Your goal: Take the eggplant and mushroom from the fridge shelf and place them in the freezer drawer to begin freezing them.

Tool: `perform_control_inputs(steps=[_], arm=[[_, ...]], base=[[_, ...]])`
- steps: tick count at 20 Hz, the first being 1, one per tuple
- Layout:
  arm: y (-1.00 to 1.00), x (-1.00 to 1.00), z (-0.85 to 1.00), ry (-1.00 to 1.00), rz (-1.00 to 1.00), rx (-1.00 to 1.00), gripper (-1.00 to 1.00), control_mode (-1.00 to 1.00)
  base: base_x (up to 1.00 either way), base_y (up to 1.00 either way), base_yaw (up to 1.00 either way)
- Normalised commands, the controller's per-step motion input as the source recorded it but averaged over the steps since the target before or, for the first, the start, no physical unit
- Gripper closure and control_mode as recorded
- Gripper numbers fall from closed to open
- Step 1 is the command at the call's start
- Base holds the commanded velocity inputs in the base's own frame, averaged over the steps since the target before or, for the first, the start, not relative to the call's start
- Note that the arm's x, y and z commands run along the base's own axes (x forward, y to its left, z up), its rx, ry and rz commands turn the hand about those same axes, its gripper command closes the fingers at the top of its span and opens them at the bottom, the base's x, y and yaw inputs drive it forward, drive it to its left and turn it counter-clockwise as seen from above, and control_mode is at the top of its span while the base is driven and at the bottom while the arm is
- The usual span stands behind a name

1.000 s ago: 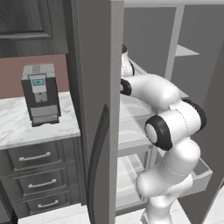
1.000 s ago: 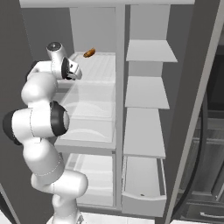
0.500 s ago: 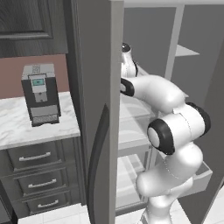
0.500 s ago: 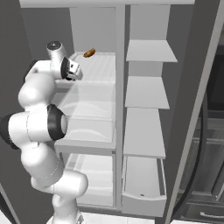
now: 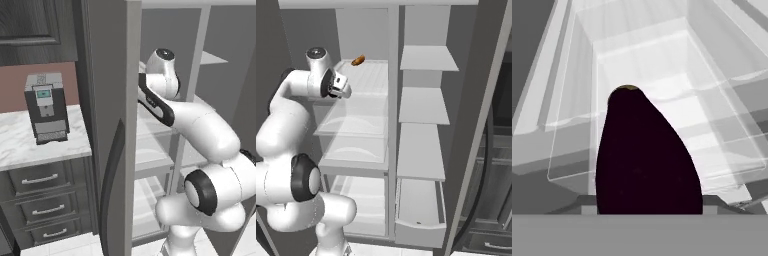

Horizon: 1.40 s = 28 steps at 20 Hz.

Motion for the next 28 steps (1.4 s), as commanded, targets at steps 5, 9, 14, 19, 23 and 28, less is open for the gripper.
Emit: perform_control_inputs(steps=[5, 9, 14, 19, 23, 28], arm=[[-0.22, -1.0, 0.0, 0.0, -0.02, 0.03, 1.0, -1.0], [-0.27, -1.0, 0.0, 0.0, -0.05, 0.0, 1.0, -1.0], [-0.18, -0.95, -0.01, 0.01, -0.07, 0.0, 1.0, -1.0], [-0.08, -0.23, 0.0, 0.0, -0.02, 0.0, 1.0, -1.0], [0.0, -0.01, 0.0, 0.0, 0.0, 0.0, 1.0, 1.0], [0.0, 0.0, 0.0, 0.0, 0.0, 0.0, 1.0, 1.0]], base=[[0.0, 0.0, 0.0], [0.0, 0.0, 0.0], [0.0, 0.0, 0.0], [0.0, 0.0, 0.0], [-0.08, 0.0, -0.04], [-0.41, 0.0, -0.27]])
